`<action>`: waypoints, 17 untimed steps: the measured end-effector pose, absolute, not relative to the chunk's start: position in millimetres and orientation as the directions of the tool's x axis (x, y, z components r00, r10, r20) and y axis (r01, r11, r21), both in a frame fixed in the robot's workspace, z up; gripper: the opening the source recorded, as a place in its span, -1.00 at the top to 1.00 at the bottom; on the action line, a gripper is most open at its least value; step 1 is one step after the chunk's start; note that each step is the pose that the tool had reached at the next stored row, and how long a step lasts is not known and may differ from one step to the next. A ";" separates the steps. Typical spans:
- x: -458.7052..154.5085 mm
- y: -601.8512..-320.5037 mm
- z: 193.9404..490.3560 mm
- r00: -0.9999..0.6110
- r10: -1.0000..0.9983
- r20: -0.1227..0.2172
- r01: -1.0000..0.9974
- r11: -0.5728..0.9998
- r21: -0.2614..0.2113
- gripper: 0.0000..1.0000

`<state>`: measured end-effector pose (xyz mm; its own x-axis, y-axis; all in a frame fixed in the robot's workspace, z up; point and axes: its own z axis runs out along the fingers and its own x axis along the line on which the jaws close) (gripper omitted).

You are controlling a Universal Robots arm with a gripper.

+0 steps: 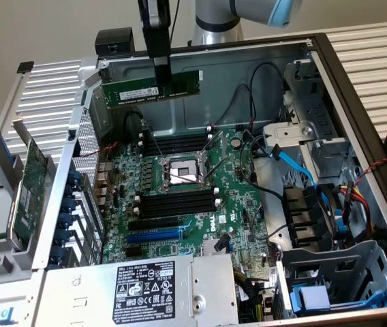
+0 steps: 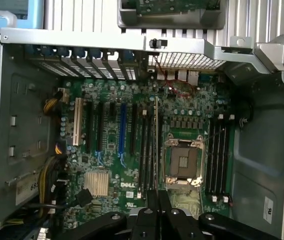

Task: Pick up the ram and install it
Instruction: 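Pick up the ram and move it above insertion slot, then insert the ram into the slot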

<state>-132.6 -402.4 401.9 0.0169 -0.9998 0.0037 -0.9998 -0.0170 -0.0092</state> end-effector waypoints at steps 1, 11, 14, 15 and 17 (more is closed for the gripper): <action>-130.6 -402.4 401.8 0.017 -1.000 0.004 -1.000 -0.017 -0.009 0.76; -125.9 -402.1 397.3 0.000 -1.000 0.003 -1.000 0.000 -0.009 0.76; -123.9 -401.8 395.6 0.000 -1.000 0.003 -1.000 0.000 -0.009 0.76; -123.4 -401.7 395.0 0.000 -1.000 0.003 -1.000 0.000 -0.009 0.76; -122.8 -401.2 393.3 0.000 -1.000 0.003 -1.000 0.000 -0.009 0.76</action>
